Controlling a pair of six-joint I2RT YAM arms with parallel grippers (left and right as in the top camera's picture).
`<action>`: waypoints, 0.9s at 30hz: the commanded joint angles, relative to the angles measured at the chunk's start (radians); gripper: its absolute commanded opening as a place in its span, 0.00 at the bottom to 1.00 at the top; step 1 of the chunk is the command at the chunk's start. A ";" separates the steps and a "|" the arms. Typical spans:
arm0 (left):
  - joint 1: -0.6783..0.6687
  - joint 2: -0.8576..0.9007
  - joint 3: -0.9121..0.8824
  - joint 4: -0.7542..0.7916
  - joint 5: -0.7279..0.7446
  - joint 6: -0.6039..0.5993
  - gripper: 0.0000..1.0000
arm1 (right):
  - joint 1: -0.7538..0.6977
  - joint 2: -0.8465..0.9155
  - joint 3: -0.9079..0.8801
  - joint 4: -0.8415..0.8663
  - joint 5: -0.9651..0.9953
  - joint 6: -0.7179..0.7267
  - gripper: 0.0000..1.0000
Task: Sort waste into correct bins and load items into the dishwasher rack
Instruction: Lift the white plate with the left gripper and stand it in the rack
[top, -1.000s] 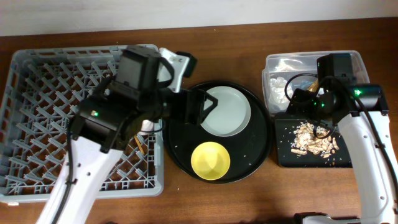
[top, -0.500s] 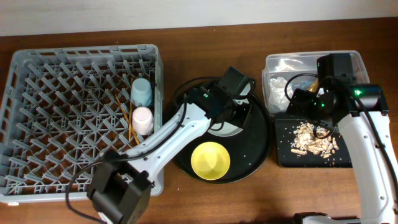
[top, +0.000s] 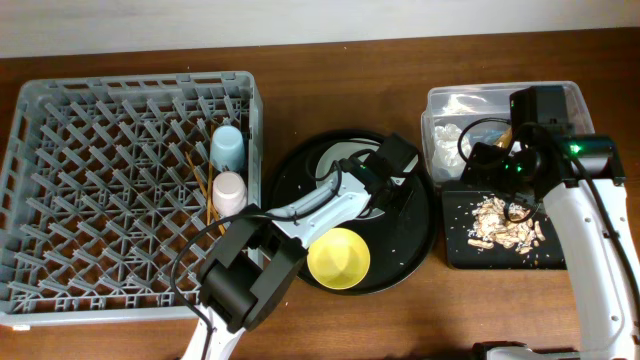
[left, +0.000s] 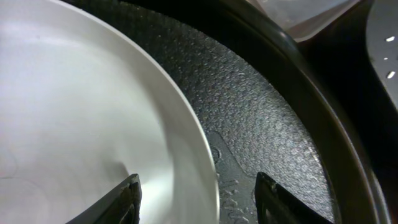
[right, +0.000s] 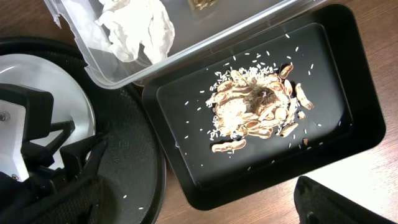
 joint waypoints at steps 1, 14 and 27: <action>-0.010 0.011 0.001 0.003 -0.019 0.020 0.52 | -0.005 -0.014 0.011 0.000 0.016 0.004 0.99; -0.092 0.032 -0.001 -0.002 -0.247 0.019 0.38 | -0.005 -0.014 0.011 0.000 0.016 0.004 0.99; -0.078 -0.101 0.034 -0.076 -0.385 0.015 0.00 | -0.005 -0.014 0.011 0.000 0.016 0.004 0.99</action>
